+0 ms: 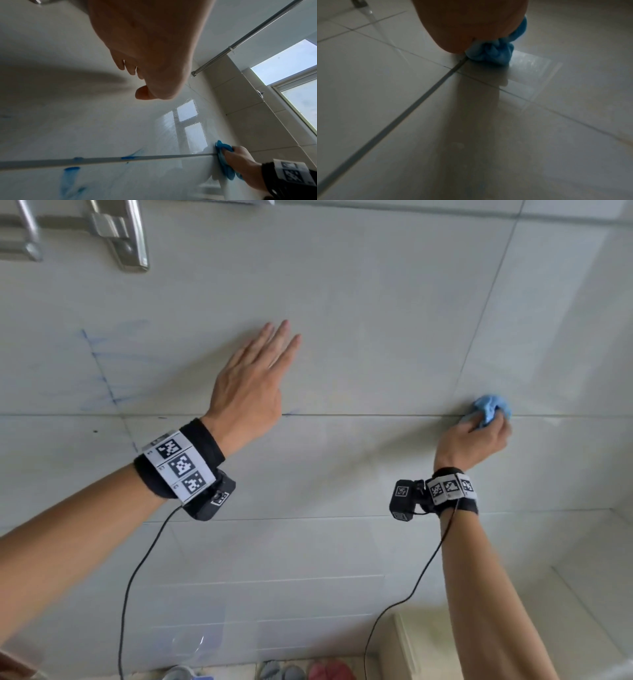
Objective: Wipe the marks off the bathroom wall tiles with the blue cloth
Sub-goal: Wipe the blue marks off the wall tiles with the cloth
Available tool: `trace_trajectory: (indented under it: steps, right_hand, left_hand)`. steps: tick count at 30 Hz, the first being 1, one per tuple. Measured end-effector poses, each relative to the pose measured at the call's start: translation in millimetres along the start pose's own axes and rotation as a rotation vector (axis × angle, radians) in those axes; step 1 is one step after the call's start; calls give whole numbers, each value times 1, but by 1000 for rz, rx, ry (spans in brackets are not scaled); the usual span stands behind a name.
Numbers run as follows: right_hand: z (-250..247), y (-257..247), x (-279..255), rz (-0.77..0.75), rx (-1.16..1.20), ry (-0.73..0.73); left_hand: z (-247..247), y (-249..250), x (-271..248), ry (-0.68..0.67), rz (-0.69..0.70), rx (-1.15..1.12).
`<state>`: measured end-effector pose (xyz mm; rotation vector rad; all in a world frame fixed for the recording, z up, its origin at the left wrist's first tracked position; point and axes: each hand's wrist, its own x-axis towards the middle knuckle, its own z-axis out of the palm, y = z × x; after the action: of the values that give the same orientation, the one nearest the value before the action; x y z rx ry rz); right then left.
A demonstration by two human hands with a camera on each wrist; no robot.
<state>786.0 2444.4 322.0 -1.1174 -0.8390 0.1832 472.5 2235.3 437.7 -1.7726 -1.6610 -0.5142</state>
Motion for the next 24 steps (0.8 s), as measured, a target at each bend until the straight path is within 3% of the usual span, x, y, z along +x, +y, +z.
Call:
trace_trajectory:
  steps: [5, 10, 13, 15, 18, 21, 24]
  right_hand:
    - [0, 10, -30, -85, -122, -124]
    - [-15, 4, -83, -387, -181, -399]
    - [-29, 5, -67, -612, -231, -549]
    - [-43, 13, -36, -701, -281, -569]
    - [-61, 32, 7, -519, -309, -480]
    - [-54, 36, 13, -359, -247, -414]
    - [-46, 25, -11, -365, -192, -429]
  left_hand:
    - [13, 17, 12, -68, -80, 9]
    - [19, 39, 14, -49, -147, 22]
    - [20, 57, 18, -34, -152, 9]
    - [19, 68, 20, -24, -130, -3]
    - [16, 74, 18, -11, -123, -17]
    - [14, 75, 9, -12, -131, -15]
    - [13, 74, 2, -11, -136, -16]
